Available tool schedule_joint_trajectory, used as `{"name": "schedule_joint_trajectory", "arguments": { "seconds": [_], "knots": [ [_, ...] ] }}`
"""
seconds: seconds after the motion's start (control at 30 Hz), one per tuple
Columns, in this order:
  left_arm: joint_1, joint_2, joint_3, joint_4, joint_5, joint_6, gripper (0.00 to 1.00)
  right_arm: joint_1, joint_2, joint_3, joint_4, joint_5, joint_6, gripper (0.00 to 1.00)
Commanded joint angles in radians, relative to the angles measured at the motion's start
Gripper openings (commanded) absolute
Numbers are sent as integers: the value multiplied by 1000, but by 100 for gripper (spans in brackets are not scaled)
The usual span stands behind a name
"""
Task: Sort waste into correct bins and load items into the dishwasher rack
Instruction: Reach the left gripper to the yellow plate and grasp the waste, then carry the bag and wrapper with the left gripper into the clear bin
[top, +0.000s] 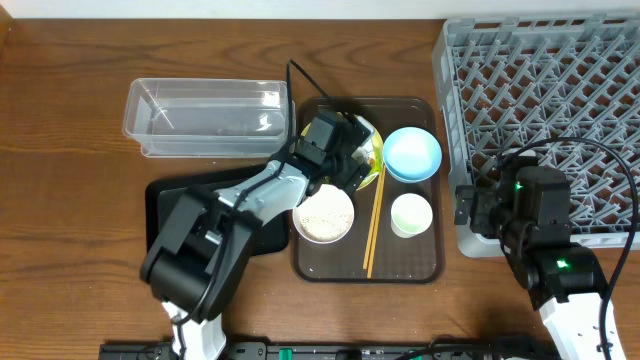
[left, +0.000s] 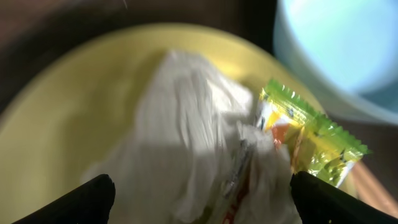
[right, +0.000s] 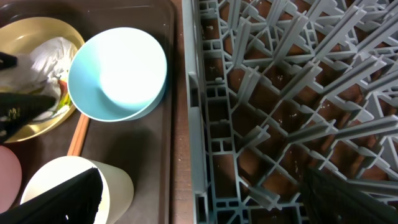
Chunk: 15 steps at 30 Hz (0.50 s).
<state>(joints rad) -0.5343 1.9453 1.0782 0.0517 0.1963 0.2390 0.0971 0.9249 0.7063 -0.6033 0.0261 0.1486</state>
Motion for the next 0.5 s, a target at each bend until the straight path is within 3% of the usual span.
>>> {"name": "schedule_joint_trajectory", "arguments": {
  "seconds": [0.0, 0.07, 0.17, 0.23, 0.37, 0.47],
  "knots": [
    [-2, 34, 11, -6, -2, 10, 84, -5, -3, 21, 1, -1, -7, 99],
    [-2, 35, 11, -13, -2, 11, 66, -5, -3, 21, 1, -1, -7, 99],
    [-1, 21, 11, -12, -4, 11, 24, -5, -3, 21, 0, 0, -7, 99],
    [1, -1, 12, -12, -6, 11, 12, -5, -3, 21, 0, 0, -8, 99],
    [8, -84, 13, -12, -45, -3, 8, -5, -3, 21, 1, 0, -7, 99],
    [29, -174, 13, -25, -158, -103, 6, -5, -3, 21, 0, 0, -8, 99]
  ]
}}
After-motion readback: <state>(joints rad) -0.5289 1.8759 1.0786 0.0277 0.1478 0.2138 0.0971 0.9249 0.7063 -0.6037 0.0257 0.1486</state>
